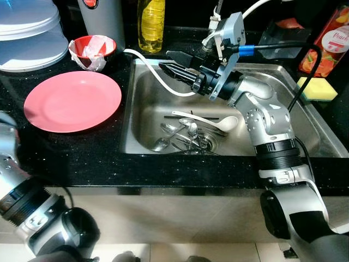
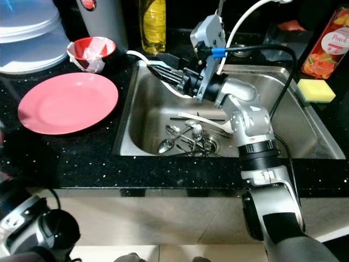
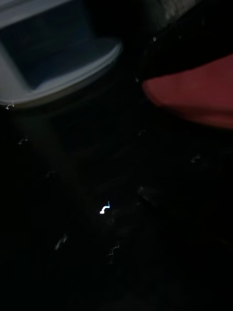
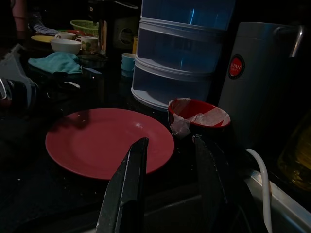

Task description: Kitchen organization

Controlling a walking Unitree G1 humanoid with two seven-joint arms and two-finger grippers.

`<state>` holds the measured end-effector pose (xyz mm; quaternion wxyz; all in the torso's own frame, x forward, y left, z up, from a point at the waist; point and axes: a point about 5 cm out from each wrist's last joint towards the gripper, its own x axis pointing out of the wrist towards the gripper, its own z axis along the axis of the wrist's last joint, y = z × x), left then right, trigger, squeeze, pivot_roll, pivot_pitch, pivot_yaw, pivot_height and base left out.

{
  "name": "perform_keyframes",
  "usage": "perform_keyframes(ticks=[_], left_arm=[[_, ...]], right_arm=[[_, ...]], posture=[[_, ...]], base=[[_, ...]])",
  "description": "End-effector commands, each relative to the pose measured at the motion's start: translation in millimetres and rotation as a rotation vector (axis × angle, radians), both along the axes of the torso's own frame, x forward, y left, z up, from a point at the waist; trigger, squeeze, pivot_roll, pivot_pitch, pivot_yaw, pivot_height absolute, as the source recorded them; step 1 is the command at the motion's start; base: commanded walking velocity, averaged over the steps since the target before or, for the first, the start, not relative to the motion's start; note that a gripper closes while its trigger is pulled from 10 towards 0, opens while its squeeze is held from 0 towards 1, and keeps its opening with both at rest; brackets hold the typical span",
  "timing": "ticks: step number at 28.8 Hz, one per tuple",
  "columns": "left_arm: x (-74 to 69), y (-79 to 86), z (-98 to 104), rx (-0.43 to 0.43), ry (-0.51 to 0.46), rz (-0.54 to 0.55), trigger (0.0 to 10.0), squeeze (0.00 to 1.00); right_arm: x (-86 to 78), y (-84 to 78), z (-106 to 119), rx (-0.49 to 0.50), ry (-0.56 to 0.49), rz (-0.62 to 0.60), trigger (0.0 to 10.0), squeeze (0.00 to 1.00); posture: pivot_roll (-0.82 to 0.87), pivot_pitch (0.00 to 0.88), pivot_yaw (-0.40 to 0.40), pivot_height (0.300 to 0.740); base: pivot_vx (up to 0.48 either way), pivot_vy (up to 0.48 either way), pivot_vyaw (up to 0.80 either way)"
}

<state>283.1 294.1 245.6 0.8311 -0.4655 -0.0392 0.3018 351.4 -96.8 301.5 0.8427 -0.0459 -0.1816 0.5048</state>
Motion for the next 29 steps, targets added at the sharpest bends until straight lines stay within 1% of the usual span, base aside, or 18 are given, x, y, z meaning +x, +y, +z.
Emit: perform_keyframes(ticks=[1, 2, 3, 4, 5, 6, 7, 8, 9, 10, 11, 15, 18, 23, 26, 27, 28, 29], left_arm=[[3.3, -11.8, -10, -0.015, 0.052, -0.086, 10.0, 0.00], [4.3, -16.6, -14, -0.004, 0.078, -0.124, 9.4, 0.00], [4.9, -22.6, -19, 0.027, 0.122, -0.172, 8.4, 0.00], [4.7, -27.4, -23, 0.032, 0.149, -0.204, 7.6, 0.00], [4.7, -27.4, -23, 0.032, 0.149, -0.204, 7.6, 0.00], [4.0, -30.1, -26, 0.017, 0.156, -0.214, 7.1, 0.00], [1.7, -31.0, -28, 0.033, 0.176, -0.214, 4.2, 0.00], [1.7, -31.0, -28, 0.033, 0.176, -0.214, 4.2, 0.00], [0.0, -31.4, -29, 0.041, 0.182, -0.211, 0.0, 0.00], [0.0, -31.4, -29, 0.041, 0.182, -0.211, 0.0, 0.00], [-4.0, -33.9, -26, 0.083, 0.163, -0.215, 0.0, 0.00], [-4.8, -34.2, -25, 0.085, 0.163, -0.215, 0.0, 0.00], [-7.0, -31.8, -24, 0.097, 0.170, -0.181, 0.0, 0.00], [-9.3, -28.3, -18, 0.120, 0.147, -0.149, 0.0, 0.00], [-11.9, -25.4, 0, 0.299, 0.131, -0.108, 0.0, 0.00], [-12.0, -26.0, 6, 0.344, 0.119, -0.104, 0.0, 0.00], [-11.6, -28.6, 17, 0.414, 0.079, -0.105, 0.0, 0.00], [-11.6, -28.6, 17, 0.414, 0.079, -0.105, 0.0, 0.00]], right_arm=[[0.3, -1.1, 3, 0.004, -0.015, 0.001, 10.0, 0.00], [0.5, -1.0, 3, 0.004, -0.016, 0.001, 10.0, 0.00], [0.6, -0.8, 3, 0.005, -0.016, 0.002, 10.0, 0.00], [0.6, -0.7, 3, 0.005, -0.016, 0.002, 10.0, 0.00], [0.6, -0.7, 3, 0.005, -0.016, 0.002, 10.0, 0.00], [0.6, -0.7, 3, 0.005, -0.016, 0.002, 10.0, 0.00], [0.5, -0.8, 3, 0.005, -0.016, 0.002, 10.0, 0.00], [0.5, -0.8, 3, 0.005, -0.016, 0.002, 10.0, 0.00], [0.5, -1.1, 3, 0.005, -0.016, 0.001, 10.0, 0.00], [0.5, -1.1, 3, 0.005, -0.016, 0.001, 10.0, 0.00], [0.6, -1.3, 3, 0.003, -0.015, 0.001, 10.0, 0.00], [0.7, -0.6, 3, 0.004, -0.016, 0.004, 10.0, 0.00], [0.9, 0.3, 3, 0.005, -0.019, 0.006, 10.0, 0.00], [1.1, 0.6, 4, 0.003, -0.021, 0.007, 10.0, 0.00], [1.0, 0.1, 4, 0.003, -0.024, 0.007, 10.0, 0.00], [1.0, 0.0, 4, 0.003, -0.025, 0.007, 10.0, 0.00], [1.0, 0.0, 4, 0.002, -0.026, 0.007, 10.0, 0.00], [1.0, 0.0, 4, 0.002, -0.026, 0.007, 10.0, 0.00]], posture=[[0.07, 0.076, -0.026, 0.740], [0.07, 0.076, -0.026, 0.740], [0.07, 0.076, -0.026, 0.740], [0.07, 0.076, -0.024, 0.740], [0.07, 0.076, -0.024, 0.740], [0.07, 0.076, -0.024, 0.740], [0.07, 0.076, -0.022, 0.740], [0.07, 0.076, -0.022, 0.740], [0.07, 0.076, -0.021, 0.740], [0.07, 0.076, -0.021, 0.740], [0.07, 0.074, -0.022, 0.740], [0.07, 0.070, -0.021, 0.740], [0.08, 0.067, -0.022, 0.740], [0.08, 0.062, -0.022, 0.740], [0.07, 0.058, -0.021, 0.740], [0.07, 0.058, -0.021, 0.740], [0.07, 0.058, -0.020, 0.740], [0.07, 0.058, -0.020, 0.740]], base=[[0.000, 0.000, 0.00], [0.000, 0.000, 0.00], [0.000, 0.000, 0.00], [0.000, 0.000, 0.00], [0.000, 0.000, 0.00], [0.000, 0.000, 0.00], [0.000, 0.000, 0.00], [0.000, 0.000, 0.00], [0.000, 0.000, 0.00], [0.000, 0.000, 0.00], [0.000, 0.000, 0.00], [0.000, 0.000, 0.00], [0.000, 0.000, 0.00], [0.000, 0.000, 0.00], [0.000, 0.000, 0.00], [0.000, 0.000, 0.00], [0.000, 0.000, 0.00], [0.000, 0.000, 0.00]])
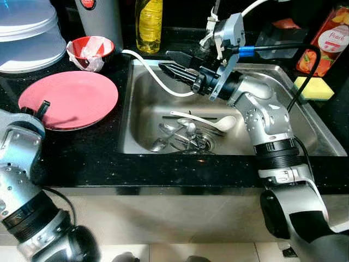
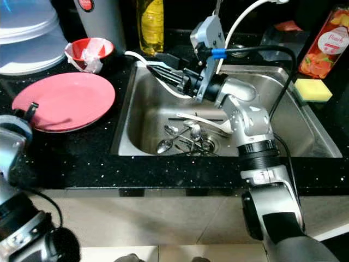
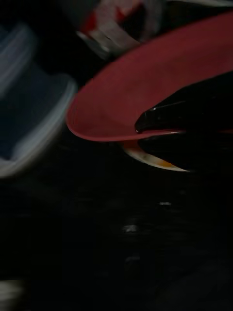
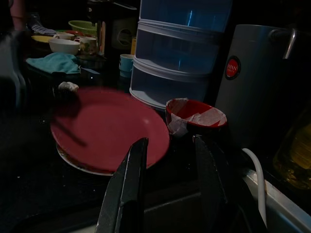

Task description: Kitchen organization

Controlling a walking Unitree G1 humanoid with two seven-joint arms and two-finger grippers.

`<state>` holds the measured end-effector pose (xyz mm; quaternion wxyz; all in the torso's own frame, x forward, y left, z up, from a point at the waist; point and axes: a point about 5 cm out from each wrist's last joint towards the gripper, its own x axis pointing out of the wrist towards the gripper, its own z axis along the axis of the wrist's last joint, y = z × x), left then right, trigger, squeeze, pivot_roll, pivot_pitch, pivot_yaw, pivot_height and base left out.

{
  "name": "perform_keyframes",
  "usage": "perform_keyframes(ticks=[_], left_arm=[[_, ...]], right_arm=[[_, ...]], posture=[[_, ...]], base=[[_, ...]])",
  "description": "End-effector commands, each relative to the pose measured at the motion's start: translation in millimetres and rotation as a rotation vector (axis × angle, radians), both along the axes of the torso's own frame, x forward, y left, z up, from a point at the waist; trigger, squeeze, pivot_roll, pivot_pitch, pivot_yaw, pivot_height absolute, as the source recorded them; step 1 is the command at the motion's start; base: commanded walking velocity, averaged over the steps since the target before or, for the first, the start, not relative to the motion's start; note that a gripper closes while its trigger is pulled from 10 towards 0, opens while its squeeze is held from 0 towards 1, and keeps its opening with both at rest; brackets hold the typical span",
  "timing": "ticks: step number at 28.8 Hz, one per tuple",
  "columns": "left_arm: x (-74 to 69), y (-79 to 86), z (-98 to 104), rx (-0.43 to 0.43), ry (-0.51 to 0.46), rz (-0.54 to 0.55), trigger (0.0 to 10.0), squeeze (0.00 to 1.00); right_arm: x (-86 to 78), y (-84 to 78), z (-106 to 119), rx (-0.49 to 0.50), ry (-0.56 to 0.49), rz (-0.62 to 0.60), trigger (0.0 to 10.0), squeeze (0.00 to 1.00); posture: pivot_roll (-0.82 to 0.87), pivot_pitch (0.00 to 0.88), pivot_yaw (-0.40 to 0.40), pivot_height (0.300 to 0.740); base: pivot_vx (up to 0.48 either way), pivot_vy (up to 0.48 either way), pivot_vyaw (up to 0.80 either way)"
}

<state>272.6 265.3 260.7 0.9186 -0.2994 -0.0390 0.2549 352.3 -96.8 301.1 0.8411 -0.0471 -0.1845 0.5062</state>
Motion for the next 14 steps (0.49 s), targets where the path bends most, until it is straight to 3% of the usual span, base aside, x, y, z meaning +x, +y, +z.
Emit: perform_keyframes(ticks=[1, 3, 4, 5, 6, 7, 9, 10, 11, 14], left_arm=[[-0.4, -3.7, 11, 0.083, -0.044, -0.009, 0.0, 0.00], [-0.2, -6.5, 18, 0.103, -0.080, -0.025, 0.0, 0.00], [-0.8, -17.3, 39, 0.147, -0.216, -0.089, 10.0, 0.00], [-0.8, -17.3, 39, 0.147, -0.216, -0.089, 10.0, 0.00], [-3.0, -23.8, 52, 0.155, -0.303, -0.120, 10.0, 0.00], [-3.0, -23.8, 52, 0.155, -0.303, -0.120, 10.0, 0.00], [-9.9, -33.8, 73, 0.178, -0.447, -0.166, 10.0, 0.00], [-9.9, -33.8, 73, 0.178, -0.447, -0.166, 10.0, 0.00], [-17.5, -50.1, 92, 0.253, -0.563, -0.238, 10.0, 0.00], [-21.3, -66.4, 103, 0.283, -0.637, -0.324, 10.0, 0.00]], right_arm=[[0.1, 0.0, 5, 0.002, -0.020, 0.003, 10.0, 0.00], [0.1, -0.1, 5, 0.002, -0.020, 0.002, 10.0, 0.00], [0.1, 0.0, 5, 0.001, -0.020, 0.002, 10.0, 0.00], [0.1, 0.0, 5, 0.001, -0.020, 0.002, 10.0, 0.00], [0.1, 0.0, 5, 0.002, -0.021, 0.002, 10.0, 0.00], [0.1, 0.0, 5, 0.002, -0.021, 0.002, 10.0, 0.00], [0.0, -0.2, 5, 0.002, -0.022, 0.000, 10.0, 0.00], [0.0, -0.2, 5, 0.002, -0.022, 0.000, 10.0, 0.00], [0.1, -1.4, 6, 0.002, -0.023, -0.005, 10.0, 0.00], [0.2, -2.5, 6, 0.002, -0.024, -0.010, 10.0, 0.00]], posture=[[0.07, 0.058, -0.020, 0.740], [0.07, 0.058, -0.020, 0.740], [0.07, 0.058, -0.021, 0.740], [0.07, 0.058, -0.021, 0.740], [0.07, 0.058, -0.019, 0.740], [0.07, 0.058, -0.019, 0.740], [0.07, 0.060, -0.017, 0.740], [0.07, 0.060, -0.017, 0.740], [0.06, 0.060, -0.017, 0.740], [0.06, 0.058, -0.016, 0.740]], base=[[0.000, 0.000, 0.00], [0.000, 0.000, 0.00], [0.000, 0.000, 0.00], [0.000, 0.000, 0.00], [0.000, 0.000, 0.00], [0.000, 0.000, 0.00], [0.000, 0.000, 0.00], [0.000, 0.000, 0.00], [0.000, 0.000, 0.00], [0.000, 0.000, 0.00]])
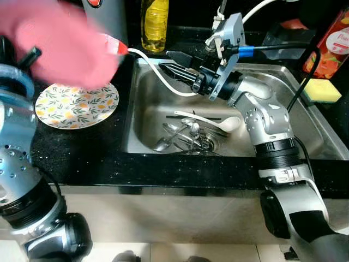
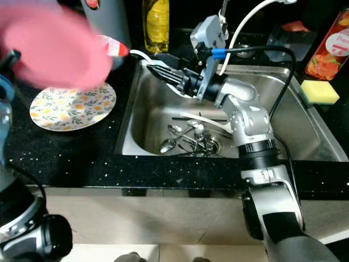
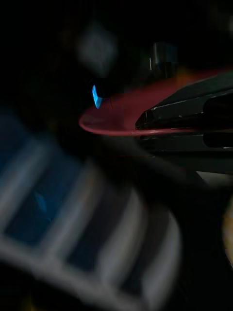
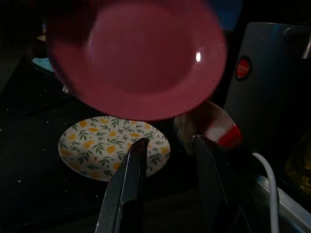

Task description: Kitchen organization

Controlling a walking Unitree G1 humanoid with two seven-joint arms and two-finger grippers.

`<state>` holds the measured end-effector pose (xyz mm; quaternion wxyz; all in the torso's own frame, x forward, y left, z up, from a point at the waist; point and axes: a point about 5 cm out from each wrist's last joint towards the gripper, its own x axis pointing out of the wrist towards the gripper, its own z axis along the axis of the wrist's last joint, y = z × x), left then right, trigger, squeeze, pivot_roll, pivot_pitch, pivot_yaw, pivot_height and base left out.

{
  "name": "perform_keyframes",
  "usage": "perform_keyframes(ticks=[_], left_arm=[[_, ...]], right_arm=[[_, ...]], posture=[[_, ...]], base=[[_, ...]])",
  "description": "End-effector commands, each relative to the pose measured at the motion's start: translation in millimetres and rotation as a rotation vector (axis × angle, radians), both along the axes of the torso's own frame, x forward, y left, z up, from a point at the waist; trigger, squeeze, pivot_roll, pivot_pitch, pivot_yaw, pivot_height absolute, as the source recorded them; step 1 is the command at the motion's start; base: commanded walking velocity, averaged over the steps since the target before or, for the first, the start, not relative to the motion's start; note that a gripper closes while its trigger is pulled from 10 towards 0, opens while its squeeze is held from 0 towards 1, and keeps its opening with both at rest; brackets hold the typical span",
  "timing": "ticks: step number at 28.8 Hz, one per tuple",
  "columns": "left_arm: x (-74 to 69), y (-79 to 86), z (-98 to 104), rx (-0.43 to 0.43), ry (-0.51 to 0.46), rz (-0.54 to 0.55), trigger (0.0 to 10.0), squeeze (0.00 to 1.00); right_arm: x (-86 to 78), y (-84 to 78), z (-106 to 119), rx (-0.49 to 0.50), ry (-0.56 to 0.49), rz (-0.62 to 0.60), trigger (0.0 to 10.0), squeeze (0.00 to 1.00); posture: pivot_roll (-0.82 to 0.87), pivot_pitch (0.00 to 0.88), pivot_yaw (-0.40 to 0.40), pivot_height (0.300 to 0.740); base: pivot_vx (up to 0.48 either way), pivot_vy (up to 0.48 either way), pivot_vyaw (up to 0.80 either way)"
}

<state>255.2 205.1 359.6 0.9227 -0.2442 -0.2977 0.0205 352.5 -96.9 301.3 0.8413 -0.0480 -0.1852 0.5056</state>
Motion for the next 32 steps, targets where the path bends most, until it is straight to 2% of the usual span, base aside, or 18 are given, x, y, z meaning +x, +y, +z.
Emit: perform_keyframes(ticks=[1, 2, 6, 8, 9, 12, 13, 16, 17, 18, 19, 22, 23, 25, 26, 30, 32], left_arm=[[-4.0, -10.6, 6, 0.039, -0.044, -0.069, 10.0, 0.00], [-4.0, -10.6, 6, 0.039, -0.044, -0.069, 10.0, 0.00], [2.2, -30.3, 8, 0.071, -0.055, -0.192, 10.0, 0.00], [11.9, -34.9, 2, 0.085, -0.001, -0.198, 10.0, 0.00], [11.9, -34.9, 2, 0.085, -0.001, -0.198, 10.0, 0.00], [40.6, -37.1, -12, 0.081, 0.144, -0.193, 10.0, 0.00], [40.6, -37.1, -12, 0.081, 0.144, -0.193, 10.0, 0.00], [73.3, -40.9, -31, 0.103, 0.303, -0.211, 10.0, 0.00], [73.3, -40.9, -31, 0.103, 0.303, -0.211, 10.0, 0.00], [85.2, -42.8, -39, 0.100, 0.353, -0.231, 10.0, 0.00], [85.2, -42.8, -39, 0.100, 0.353, -0.231, 10.0, 0.00], [111.3, -47.3, -58, 0.118, 0.478, -0.264, 10.0, 0.00], [119.3, -52.8, -63, 0.153, 0.516, -0.295, 10.0, 0.00], [124.6, -56.6, -65, 0.177, 0.539, -0.318, 10.0, 0.00], [131.5, -66.5, -69, 0.178, 0.585, -0.405, 10.0, 0.00], [136.7, -77.8, -72, 0.219, 0.608, -0.479, 10.0, 0.00], [141.1, -91.3, -80, 0.248, 0.658, -0.558, 10.0, 0.00]], right_arm=[[0.2, -2.7, 6, 0.002, -0.023, -0.010, 10.0, 0.00], [0.2, -2.7, 6, 0.002, -0.023, -0.010, 10.0, 0.00], [1.2, -4.3, 7, 0.003, -0.028, -0.021, 10.0, 0.00], [4.2, -7.8, 8, 0.006, -0.029, -0.052, 10.0, 0.00], [4.2, -7.8, 8, 0.006, -0.029, -0.052, 10.0, 0.00], [18.6, -23.9, 11, 0.010, -0.014, -0.217, 10.0, 0.00], [18.6, -23.9, 11, 0.010, -0.014, -0.217, 10.0, 0.00], [30.8, -47.3, 9, 0.008, 0.022, -0.395, 10.0, 0.00], [30.8, -47.3, 9, 0.008, 0.022, -0.395, 10.0, 0.00], [32.4, -55.8, 7, 0.005, 0.034, -0.443, 10.0, 0.00], [32.4, -55.8, 7, 0.005, 0.034, -0.443, 10.0, 0.00], [30.4, -72.5, 0, 0.005, 0.055, -0.511, 10.0, 0.00], [28.4, -79.3, -3, 0.003, 0.059, -0.533, 10.0, 0.00], [27.4, -83.7, -5, 0.001, 0.060, -0.549, 10.0, 0.00], [24.6, -90.1, -7, 0.002, 0.061, -0.566, 10.0, 0.00], [21.3, -92.6, -9, 0.007, 0.057, -0.564, 10.0, 0.00], [17.3, -92.3, -10, 0.012, 0.048, -0.558, 10.0, 0.00]], posture=[[0.06, 0.058, -0.016, 0.740], [0.06, 0.058, -0.016, 0.740], [0.06, 0.056, -0.016, 0.740], [0.06, 0.055, -0.017, 0.740], [0.06, 0.055, -0.017, 0.740], [0.05, 0.057, -0.011, 0.740], [0.05, 0.057, -0.011, 0.740], [0.03, 0.057, -0.002, 0.740], [0.03, 0.057, -0.002, 0.740], [0.03, 0.058, 0.002, 0.740], [0.03, 0.058, 0.002, 0.740], [0.01, 0.063, 0.018, 0.740], [-0.01, 0.067, 0.025, 0.740], [-0.01, 0.067, 0.025, 0.740], [-0.02, 0.072, 0.045, 0.740], [-0.03, 0.075, 0.059, 0.740], [-0.04, 0.077, 0.080, 0.740]], base=[[0.000, 0.000, 0.00], [0.000, 0.000, 0.00], [0.000, 0.000, 0.00], [0.000, 0.000, 0.00], [0.000, 0.000, 0.00], [0.000, 0.000, 0.00], [0.000, 0.000, 0.00], [0.000, 0.000, 0.00], [0.000, 0.000, 0.00], [0.000, 0.000, 0.00], [0.000, 0.000, 0.00], [0.000, 0.000, 0.00], [0.000, 0.000, 0.00], [0.000, 0.000, 0.00], [0.000, 0.000, 0.00], [0.000, 0.000, 0.00], [0.000, 0.000, 0.00]])
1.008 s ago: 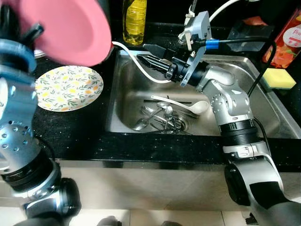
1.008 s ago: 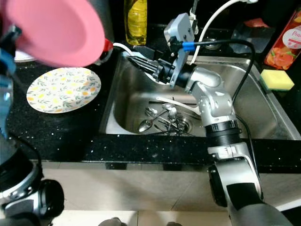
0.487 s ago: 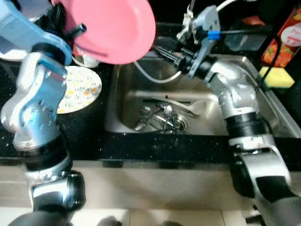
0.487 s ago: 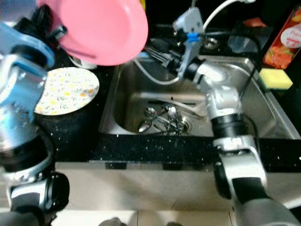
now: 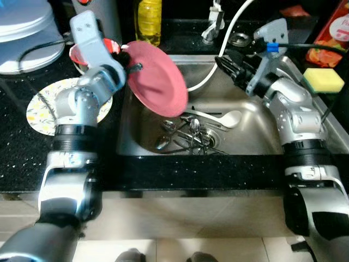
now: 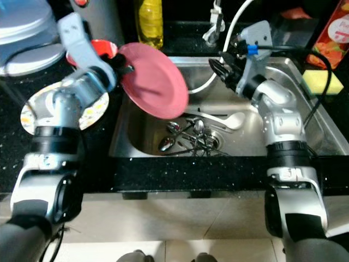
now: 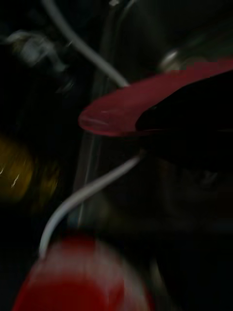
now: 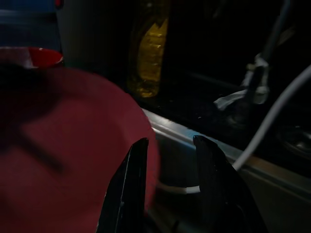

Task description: Kitchen organization

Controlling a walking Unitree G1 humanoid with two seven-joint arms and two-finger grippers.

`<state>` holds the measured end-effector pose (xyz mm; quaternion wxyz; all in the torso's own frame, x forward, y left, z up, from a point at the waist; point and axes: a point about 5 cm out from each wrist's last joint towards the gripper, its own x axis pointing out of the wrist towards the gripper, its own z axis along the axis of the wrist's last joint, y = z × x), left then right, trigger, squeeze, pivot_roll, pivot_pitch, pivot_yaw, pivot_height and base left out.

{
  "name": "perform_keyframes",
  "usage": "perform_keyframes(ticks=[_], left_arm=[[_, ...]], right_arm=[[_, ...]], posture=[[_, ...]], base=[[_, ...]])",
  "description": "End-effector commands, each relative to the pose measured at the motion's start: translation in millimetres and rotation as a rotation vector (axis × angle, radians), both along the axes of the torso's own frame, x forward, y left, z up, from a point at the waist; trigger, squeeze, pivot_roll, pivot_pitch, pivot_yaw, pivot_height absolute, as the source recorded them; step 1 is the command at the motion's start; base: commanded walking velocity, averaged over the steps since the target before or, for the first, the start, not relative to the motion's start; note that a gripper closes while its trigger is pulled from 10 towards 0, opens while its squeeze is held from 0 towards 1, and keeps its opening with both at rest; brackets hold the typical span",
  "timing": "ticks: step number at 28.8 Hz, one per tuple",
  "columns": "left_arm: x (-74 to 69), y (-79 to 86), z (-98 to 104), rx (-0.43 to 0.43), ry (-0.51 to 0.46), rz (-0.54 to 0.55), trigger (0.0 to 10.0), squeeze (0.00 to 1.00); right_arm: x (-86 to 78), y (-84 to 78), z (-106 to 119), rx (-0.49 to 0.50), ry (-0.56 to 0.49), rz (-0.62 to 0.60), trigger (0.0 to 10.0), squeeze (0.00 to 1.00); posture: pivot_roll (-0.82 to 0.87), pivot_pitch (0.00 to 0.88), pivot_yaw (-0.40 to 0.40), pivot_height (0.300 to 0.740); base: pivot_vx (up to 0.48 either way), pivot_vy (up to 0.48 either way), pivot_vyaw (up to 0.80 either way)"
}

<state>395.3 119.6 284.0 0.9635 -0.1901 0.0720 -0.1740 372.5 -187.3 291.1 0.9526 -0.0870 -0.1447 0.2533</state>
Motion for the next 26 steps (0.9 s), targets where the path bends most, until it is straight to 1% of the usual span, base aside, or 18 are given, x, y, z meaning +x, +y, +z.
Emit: perform_keyframes(ticks=[1, 2, 3, 4, 8, 9, 10, 11, 12, 15, 16, 18, 20, 21, 23, 24, 25, 26], left_arm=[[2.1, -12.2, -9, 0.026, 0.052, -0.061, 10.0, 0.00], [2.1, -12.2, -9, 0.026, 0.052, -0.061, 10.0, 0.00], [2.7, -22.1, -13, 0.021, 0.074, -0.115, 10.0, 0.09], [4.5, -23.4, -14, 0.022, 0.079, -0.111, 10.0, 1.00], [7.2, -22.6, -16, 0.009, 0.084, -0.090, 10.0, 1.00], [7.9, -20.7, -11, -0.022, 0.063, -0.098, 10.0, 1.00], [6.6, -15.3, 1, -0.037, -0.015, -0.108, 10.0, 1.00], [3.4, -11.1, 11, -0.065, -0.071, -0.132, 10.0, 0.36], [0.2, -5.6, 20, -0.086, -0.122, -0.133, 10.0, 0.00], [-12.5, 17.7, 43, -0.030, -0.295, -0.044, 10.0, 0.00], [-17.5, 30.2, 48, 0.018, -0.334, 0.035, 10.0, 0.00], [-17.5, 30.2, 48, 0.018, -0.334, 0.035, 10.0, 0.00], [-25.7, 49.0, 53, 0.062, -0.368, 0.154, 10.0, 0.00], [-34.7, 73.7, 49, 0.056, -0.343, 0.305, 10.0, 0.00], [-50.5, 110.9, 38, 0.048, -0.282, 0.527, 10.0, 0.00], [-55.9, 122.9, 33, 0.051, -0.256, 0.598, 10.0, 0.00], [-63.0, 139.9, 24, 0.043, -0.197, 0.690, 10.0, 0.00], [-69.3, 150.9, 17, 0.037, -0.158, 0.750, 10.0, 0.00]], right_arm=[[-4.5, -1.9, 0, 0.016, -0.007, 0.007, 10.0, 0.00], [-4.5, -1.9, 0, 0.016, -0.007, 0.007, 10.0, 0.00], [-7.2, -2.1, 0, 0.023, -0.016, 0.004, 10.0, 0.00], [-8.3, -2.3, 0, 0.026, -0.018, 0.001, 10.0, 0.00], [-9.8, -1.9, 0, 0.031, -0.022, 0.002, 10.0, 0.00], [-10.6, -0.6, 1, 0.034, -0.025, 0.007, 10.0, 0.00], [-10.8, 0.9, 2, 0.039, -0.030, 0.015, 10.0, 0.00], [-10.9, 2.3, 4, 0.043, -0.035, 0.022, 10.0, 0.00], [-10.9, 3.6, 5, 0.049, -0.038, 0.030, 10.0, 0.00], [-11.0, 8.4, 6, 0.054, -0.043, 0.055, 10.0, 0.00], [-11.2, 10.3, 7, 0.053, -0.043, 0.065, 10.0, 0.00], [-11.2, 10.3, 7, 0.053, -0.043, 0.065, 10.0, 0.00], [-11.7, 12.9, 7, 0.053, -0.043, 0.080, 10.0, 0.00], [-11.2, 16.0, 6, 0.053, -0.041, 0.095, 10.0, 0.00], [-10.2, 20.4, 5, 0.054, -0.038, 0.115, 10.0, 0.00], [-9.8, 21.7, 5, 0.054, -0.038, 0.120, 10.0, 0.00], [-9.3, 23.6, 5, 0.054, -0.037, 0.130, 10.0, 0.00], [-9.0, 25.0, 5, 0.054, -0.036, 0.136, 10.0, 0.00]], posture=[[-0.04, 0.077, 0.080, 0.740], [-0.04, 0.077, 0.080, 0.740], [-0.05, 0.076, 0.090, 0.740], [-0.05, 0.076, 0.090, 0.740], [-0.05, 0.076, 0.090, 0.740], [-0.06, 0.074, 0.090, 0.740], [-0.05, 0.072, 0.086, 0.740], [-0.05, 0.073, 0.082, 0.740], [-0.04, 0.073, 0.078, 0.740], [-0.03, 0.073, 0.070, 0.740], [-0.02, 0.074, 0.064, 0.740], [-0.02, 0.074, 0.064, 0.740], [-0.01, 0.074, 0.057, 0.740], [0.00, 0.077, 0.051, 0.740], [0.01, 0.076, 0.045, 0.740], [0.01, 0.076, 0.045, 0.740], [0.03, 0.075, 0.036, 0.740], [0.03, 0.075, 0.036, 0.740]], base=[[0.000, 0.000, 0.00], [0.000, 0.000, 0.00], [0.000, 0.000, 0.00], [0.000, 0.000, 0.00], [0.000, 0.000, 0.00], [0.000, 0.000, 0.00], [0.000, 0.000, 0.00], [0.000, 0.000, 0.00], [0.000, 0.000, 0.00], [0.000, 0.000, 0.00], [0.000, 0.000, 0.00], [0.000, 0.000, 0.00], [0.000, 0.000, 0.00], [0.000, 0.000, 0.00], [0.000, 0.000, 0.00], [0.000, 0.000, 0.00], [0.000, 0.000, 0.00], [0.000, 0.000, 0.00]])
